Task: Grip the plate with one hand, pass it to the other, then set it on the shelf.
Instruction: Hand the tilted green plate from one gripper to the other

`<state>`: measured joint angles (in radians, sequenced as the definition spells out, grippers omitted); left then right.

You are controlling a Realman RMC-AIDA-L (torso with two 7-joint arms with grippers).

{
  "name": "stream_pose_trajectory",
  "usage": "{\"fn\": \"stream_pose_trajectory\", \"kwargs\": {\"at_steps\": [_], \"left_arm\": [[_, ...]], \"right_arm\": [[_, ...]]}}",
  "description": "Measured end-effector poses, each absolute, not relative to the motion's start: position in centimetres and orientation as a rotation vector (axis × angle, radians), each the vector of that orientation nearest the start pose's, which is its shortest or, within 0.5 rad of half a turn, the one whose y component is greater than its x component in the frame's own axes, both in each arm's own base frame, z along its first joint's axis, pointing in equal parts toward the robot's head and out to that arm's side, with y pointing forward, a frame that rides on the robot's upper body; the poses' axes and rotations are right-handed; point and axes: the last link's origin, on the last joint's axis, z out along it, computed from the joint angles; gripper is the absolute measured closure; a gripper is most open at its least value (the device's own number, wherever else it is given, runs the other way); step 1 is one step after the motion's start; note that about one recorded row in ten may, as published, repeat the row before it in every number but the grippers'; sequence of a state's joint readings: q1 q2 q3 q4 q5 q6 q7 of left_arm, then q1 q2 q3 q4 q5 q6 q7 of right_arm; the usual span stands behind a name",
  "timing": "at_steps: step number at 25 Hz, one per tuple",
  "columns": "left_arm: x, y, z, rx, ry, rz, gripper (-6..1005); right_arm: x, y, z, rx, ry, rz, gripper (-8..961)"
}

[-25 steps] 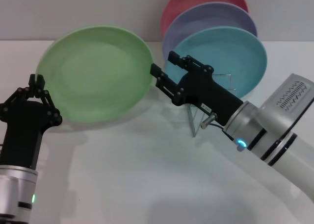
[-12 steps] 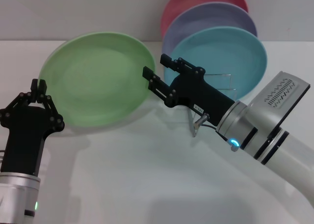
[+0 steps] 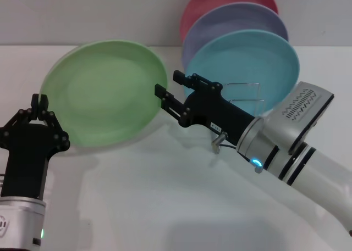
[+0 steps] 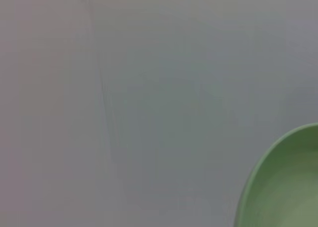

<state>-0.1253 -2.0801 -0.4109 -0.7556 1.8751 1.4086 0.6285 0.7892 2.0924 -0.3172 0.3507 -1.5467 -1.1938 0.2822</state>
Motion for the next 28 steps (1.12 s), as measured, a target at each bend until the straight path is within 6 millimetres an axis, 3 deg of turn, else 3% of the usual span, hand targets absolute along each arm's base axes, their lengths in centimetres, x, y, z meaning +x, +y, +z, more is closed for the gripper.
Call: {"fn": "stream_pose_trajectory", "kwargs": {"at_steps": [28], "left_arm": [[-25.6,22.6,-5.9,-1.431,-0.256,-0.499,964]], "right_arm": [[18.1,34.9,-12.8,-2.260,0.396,0.888,511]]}}
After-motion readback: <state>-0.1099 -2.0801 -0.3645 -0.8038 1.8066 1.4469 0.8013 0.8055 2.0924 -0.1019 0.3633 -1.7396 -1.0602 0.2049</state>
